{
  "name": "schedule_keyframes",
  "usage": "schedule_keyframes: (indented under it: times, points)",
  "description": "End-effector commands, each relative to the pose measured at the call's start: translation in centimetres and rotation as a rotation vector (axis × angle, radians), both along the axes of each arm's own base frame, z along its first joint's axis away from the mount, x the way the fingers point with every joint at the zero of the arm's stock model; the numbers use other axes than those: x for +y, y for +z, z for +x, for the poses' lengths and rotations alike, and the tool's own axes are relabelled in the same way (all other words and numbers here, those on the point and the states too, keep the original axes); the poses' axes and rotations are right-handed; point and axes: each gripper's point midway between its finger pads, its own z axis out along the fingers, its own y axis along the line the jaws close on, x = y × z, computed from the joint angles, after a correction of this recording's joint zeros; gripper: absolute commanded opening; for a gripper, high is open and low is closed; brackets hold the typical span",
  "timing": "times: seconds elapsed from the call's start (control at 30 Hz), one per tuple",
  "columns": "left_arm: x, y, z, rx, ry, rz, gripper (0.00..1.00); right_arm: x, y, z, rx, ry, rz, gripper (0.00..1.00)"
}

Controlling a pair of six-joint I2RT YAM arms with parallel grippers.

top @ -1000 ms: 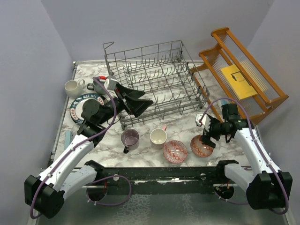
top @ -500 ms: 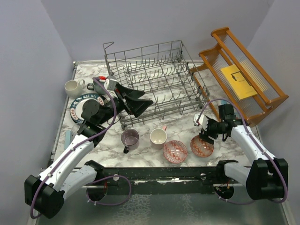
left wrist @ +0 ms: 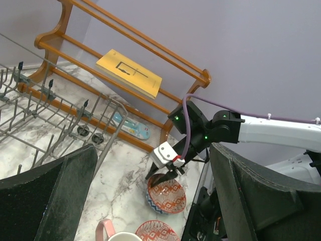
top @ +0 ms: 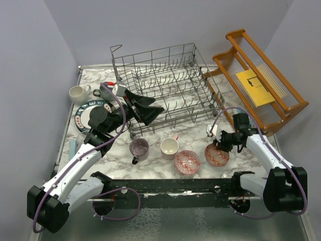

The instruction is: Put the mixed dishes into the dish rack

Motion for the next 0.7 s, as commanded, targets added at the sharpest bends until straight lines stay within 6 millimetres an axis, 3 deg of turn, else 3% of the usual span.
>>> schedule_keyframes:
  times: [0.0, 0.2, 0.33, 0.37, 0.4, 0.67]
  points:
    - [0.0, 0.4, 0.0, -0.019, 0.009, -0.022, 0.97, 0.3, -0.2, 0.3, -0.010, 0.013, 0.013, 0.19]
    - [-0.1, 0.3, 0.1, -0.014, 0.005, -0.024, 0.97, 0.0, 0.5, 0.3, -0.017, 0.002, 0.000, 0.03]
    - [-0.2, 0.4, 0.1, -0.014, 0.000, -0.029, 0.96, 0.1, 2.1, 0.6, -0.031, -0.005, 0.009, 0.01]
    - [-0.2, 0.5, 0.2, -0.014, 0.000, -0.029, 0.96, 0.2, 2.6, 0.7, -0.038, -0.006, 0.013, 0.01]
    - [-0.3, 0.6, 0.2, -0.015, -0.001, -0.031, 0.96, 0.5, 4.4, 1.0, -0.049, -0.006, 0.031, 0.01]
    - [-0.4, 0.6, 0.1, -0.013, -0.005, -0.036, 0.96, 1.4, 9.2, 1.1, -0.076, -0.002, 0.087, 0.01]
